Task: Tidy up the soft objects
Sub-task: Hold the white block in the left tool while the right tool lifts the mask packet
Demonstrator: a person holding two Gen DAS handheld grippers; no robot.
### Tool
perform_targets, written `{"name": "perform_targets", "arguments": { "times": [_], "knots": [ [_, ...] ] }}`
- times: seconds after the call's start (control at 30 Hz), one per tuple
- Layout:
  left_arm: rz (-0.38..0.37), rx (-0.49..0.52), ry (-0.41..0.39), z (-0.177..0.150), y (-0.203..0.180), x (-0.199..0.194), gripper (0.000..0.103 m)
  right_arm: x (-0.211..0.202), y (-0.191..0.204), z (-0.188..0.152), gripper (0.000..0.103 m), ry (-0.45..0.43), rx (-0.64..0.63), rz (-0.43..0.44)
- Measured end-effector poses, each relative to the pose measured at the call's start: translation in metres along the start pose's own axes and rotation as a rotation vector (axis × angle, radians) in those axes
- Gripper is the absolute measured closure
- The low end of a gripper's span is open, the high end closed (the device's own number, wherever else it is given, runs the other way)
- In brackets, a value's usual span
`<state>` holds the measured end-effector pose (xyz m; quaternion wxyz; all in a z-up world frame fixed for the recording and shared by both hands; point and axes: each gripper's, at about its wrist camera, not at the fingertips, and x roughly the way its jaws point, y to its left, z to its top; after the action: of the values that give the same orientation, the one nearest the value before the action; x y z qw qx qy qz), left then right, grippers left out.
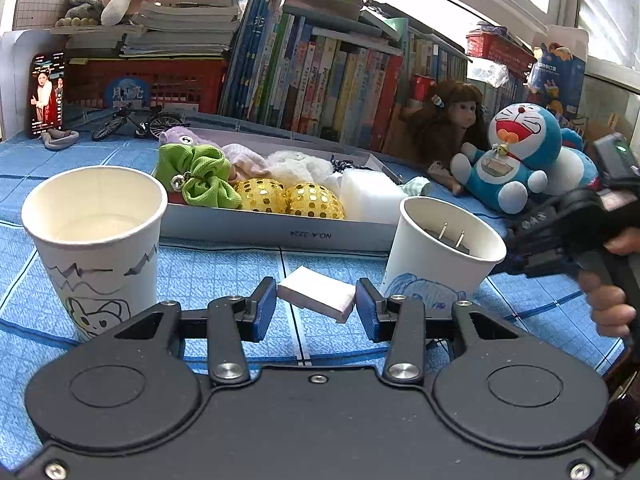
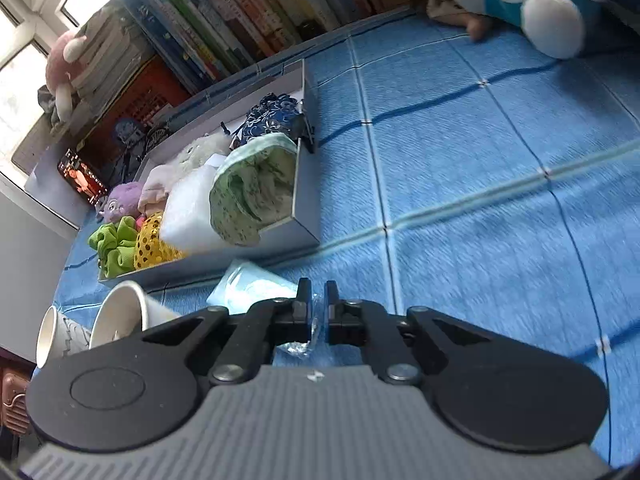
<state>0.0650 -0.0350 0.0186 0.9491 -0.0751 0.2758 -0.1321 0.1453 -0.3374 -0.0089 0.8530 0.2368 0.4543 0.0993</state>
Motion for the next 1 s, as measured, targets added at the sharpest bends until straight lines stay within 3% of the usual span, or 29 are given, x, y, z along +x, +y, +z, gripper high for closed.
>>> {"name": "perform_targets", "arguments": {
  "times": [0.17, 0.23, 0.27, 0.33, 0.5, 0.67, 0.77, 0.9, 1.0],
  "knots": [
    [-0.002, 0.000, 0.006, -0.002, 0.001, 0.001, 0.062, -0.014, 0.013, -0.021, 0.095, -0.026, -0.156, -0.089],
    [-0.002, 0.001, 0.005, -0.002, 0.002, 0.001, 0.062, -0.021, 0.023, -0.030, 0.086, -0.060, -0.276, -0.105],
    [-0.001, 0.002, 0.006, -0.002, 0.002, 0.002, 0.062, -0.024, 0.028, -0.033, 0.079, -0.076, -0.341, -0.120],
    [-0.002, 0.003, 0.010, -0.003, 0.002, 0.002, 0.062, -0.024, 0.041, -0.039, 0.046, -0.090, -0.487, -0.151],
    [-0.001, 0.008, 0.010, -0.004, 0.002, 0.000, 0.062, -0.014, 0.064, -0.047, 0.033, -0.049, -0.782, -0.144],
    [0.005, 0.013, 0.018, -0.005, 0.002, 0.000, 0.062, -0.002, 0.088, -0.057, 0.028, 0.022, -1.033, -0.131],
    [0.004, 0.012, 0.018, -0.005, 0.002, 0.000, 0.062, 0.007, 0.095, -0.059, 0.027, 0.051, -1.106, -0.138],
    [-0.001, 0.013, 0.015, -0.006, 0.001, 0.000, 0.062, 0.012, 0.092, -0.053, 0.029, 0.055, -1.040, -0.112],
    [-0.007, 0.015, 0.017, -0.007, 0.000, 0.001, 0.062, 0.008, 0.086, -0.056, 0.047, 0.027, -0.940, -0.118]
  ]
}}
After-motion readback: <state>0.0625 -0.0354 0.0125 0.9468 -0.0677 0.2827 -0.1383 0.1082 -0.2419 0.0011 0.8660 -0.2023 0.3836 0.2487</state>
